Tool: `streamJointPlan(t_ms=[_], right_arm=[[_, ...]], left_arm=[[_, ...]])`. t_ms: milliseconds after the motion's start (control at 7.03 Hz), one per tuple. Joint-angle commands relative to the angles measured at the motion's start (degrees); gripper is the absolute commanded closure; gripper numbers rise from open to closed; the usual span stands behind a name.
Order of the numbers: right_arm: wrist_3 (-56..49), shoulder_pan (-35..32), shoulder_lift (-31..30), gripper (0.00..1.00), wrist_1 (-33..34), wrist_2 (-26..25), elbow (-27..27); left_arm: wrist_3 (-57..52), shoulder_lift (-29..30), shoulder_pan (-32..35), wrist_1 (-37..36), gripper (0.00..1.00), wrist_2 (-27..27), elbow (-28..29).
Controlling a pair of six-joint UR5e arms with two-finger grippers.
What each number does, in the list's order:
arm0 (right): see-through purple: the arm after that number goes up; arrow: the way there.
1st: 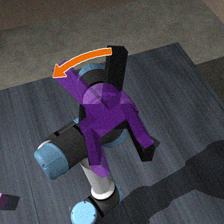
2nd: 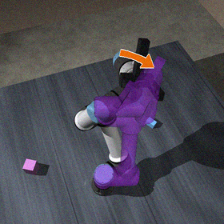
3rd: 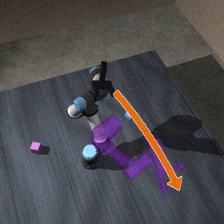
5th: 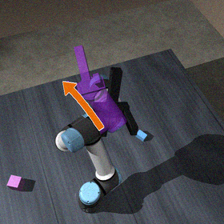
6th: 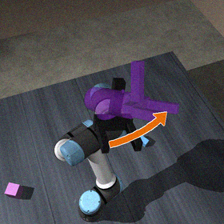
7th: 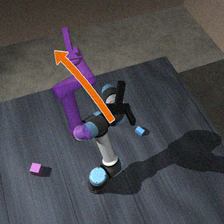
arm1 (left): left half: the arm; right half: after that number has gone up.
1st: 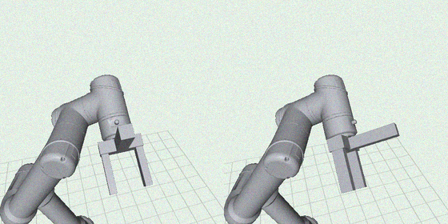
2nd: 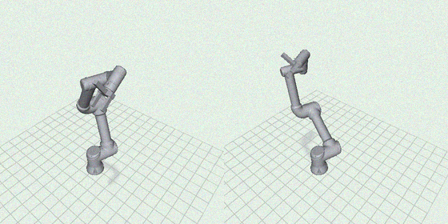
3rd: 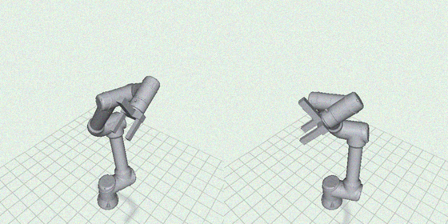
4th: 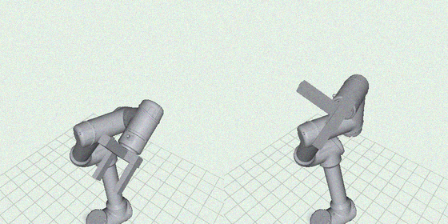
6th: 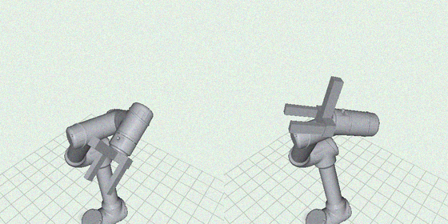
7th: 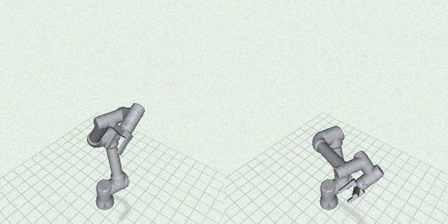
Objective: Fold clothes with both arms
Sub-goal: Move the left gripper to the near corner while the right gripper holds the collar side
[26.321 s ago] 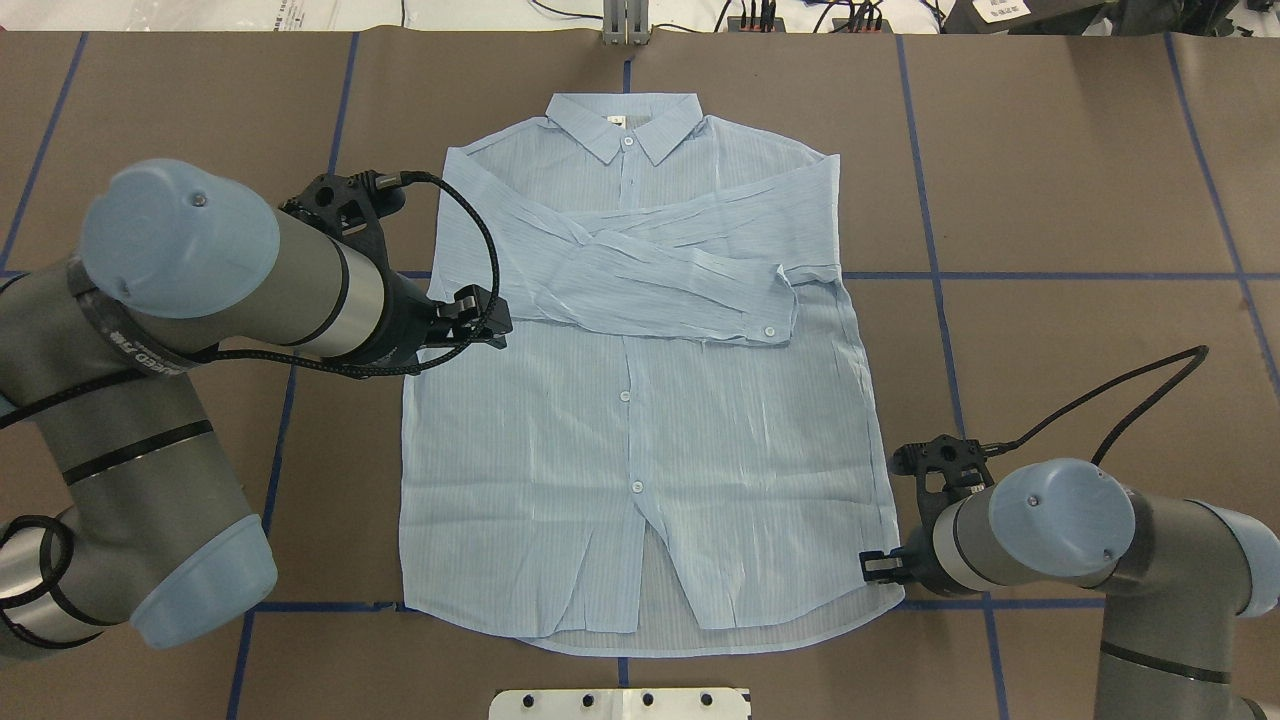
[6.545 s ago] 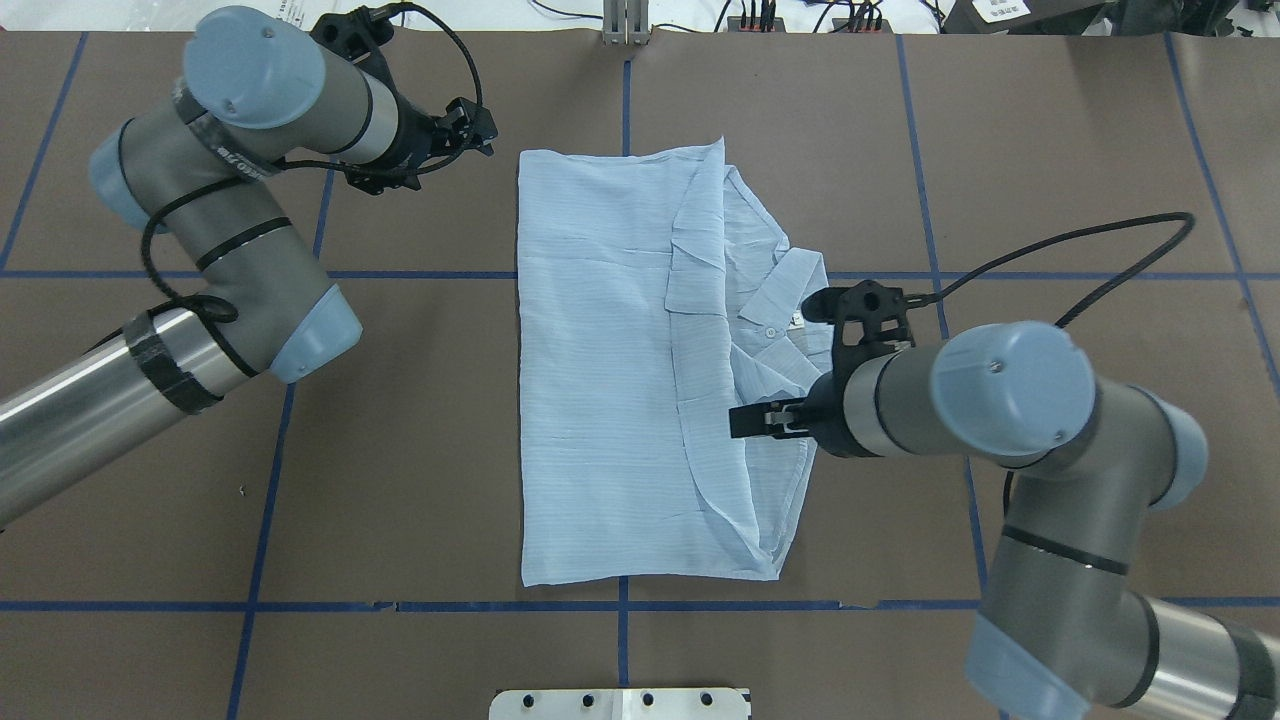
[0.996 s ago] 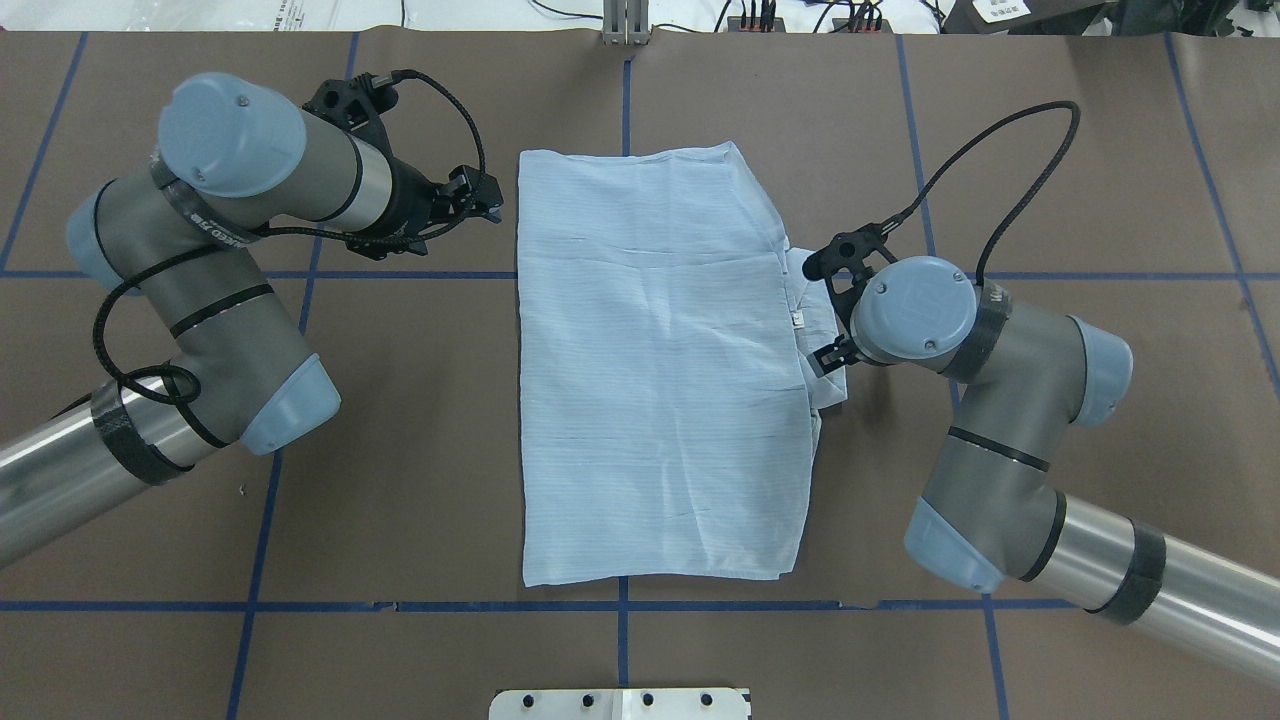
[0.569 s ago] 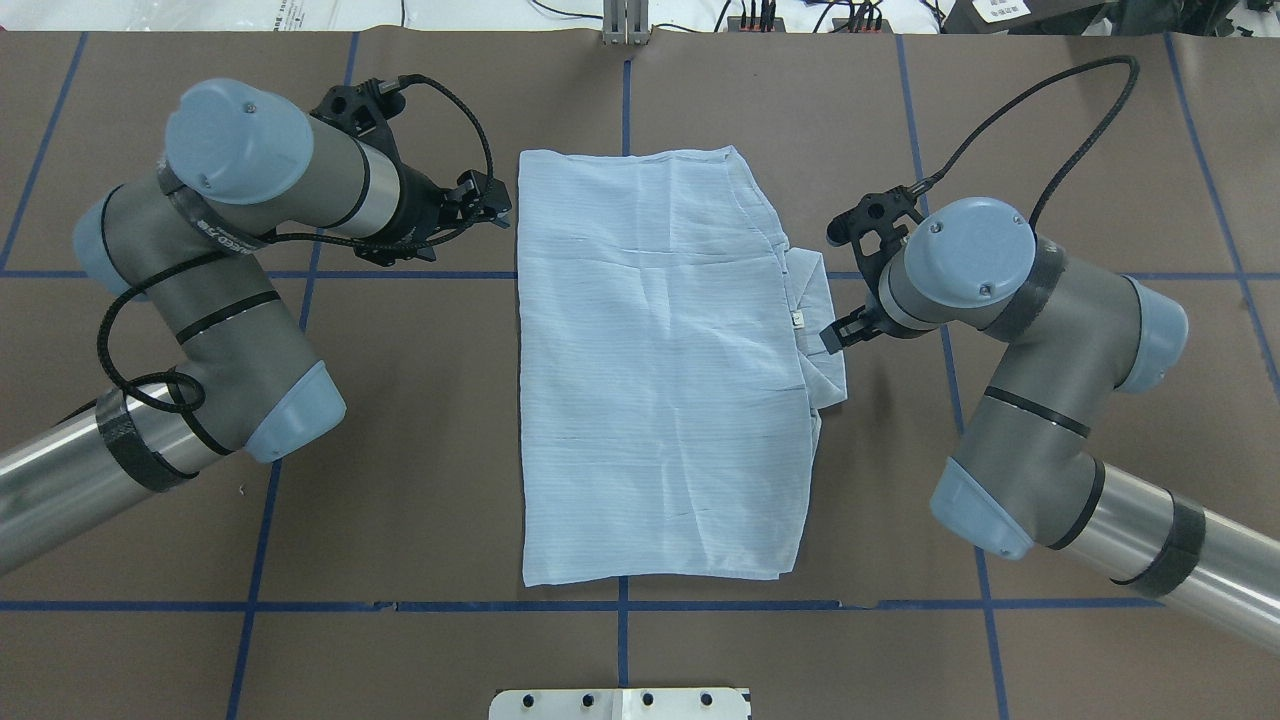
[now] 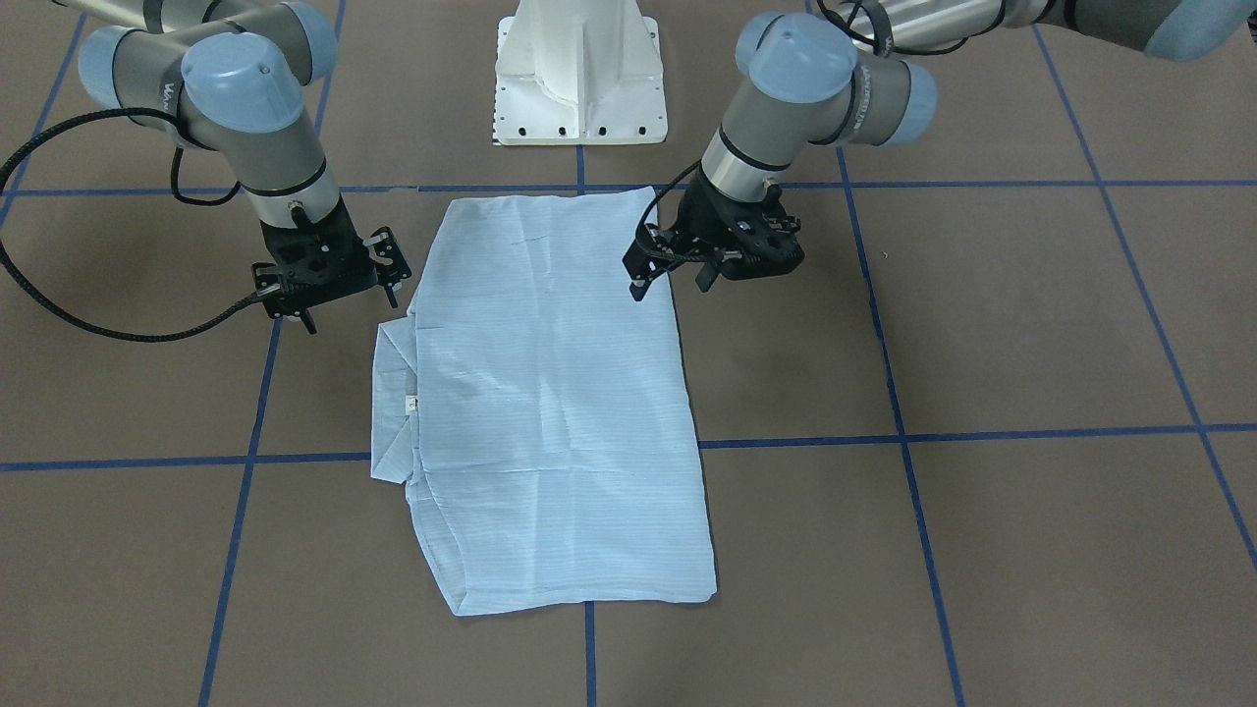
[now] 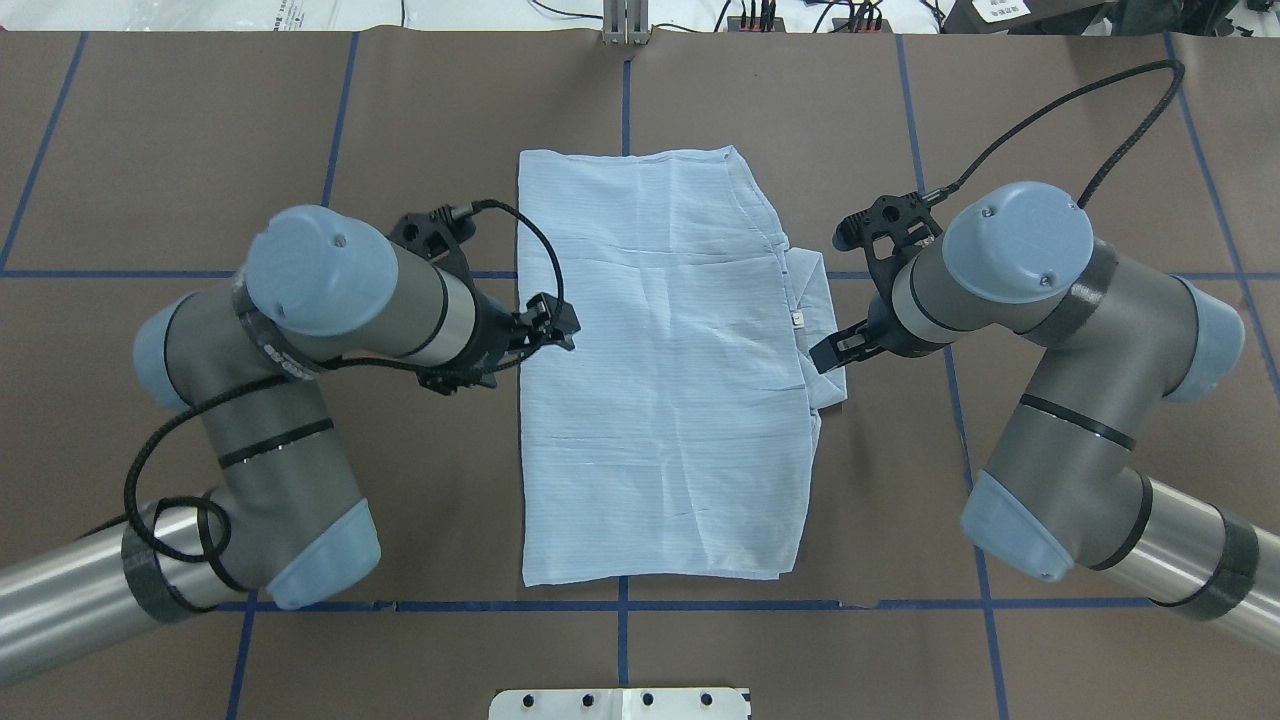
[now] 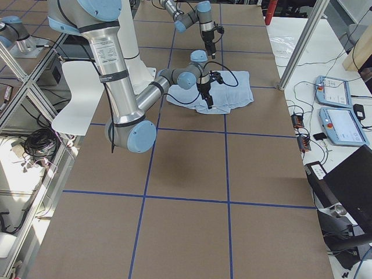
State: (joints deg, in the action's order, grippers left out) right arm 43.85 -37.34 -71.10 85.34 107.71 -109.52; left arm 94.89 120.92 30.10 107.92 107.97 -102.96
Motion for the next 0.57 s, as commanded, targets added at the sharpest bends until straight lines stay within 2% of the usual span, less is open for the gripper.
streamJointPlan(t_ms=[0, 427], right_arm=[[6.83, 0.25, -2.28, 0.00, -0.26, 1.62, -3.75], [8.62, 1.39, -2.47, 0.00, -0.35, 1.80, -5.18]], left_arm=[[5.10, -3.83, -8.87, -1.85, 0.00, -5.01, -3.91], [8.20, -6.66, -14.53, 2.03, 0.01, -6.37, -3.74]])
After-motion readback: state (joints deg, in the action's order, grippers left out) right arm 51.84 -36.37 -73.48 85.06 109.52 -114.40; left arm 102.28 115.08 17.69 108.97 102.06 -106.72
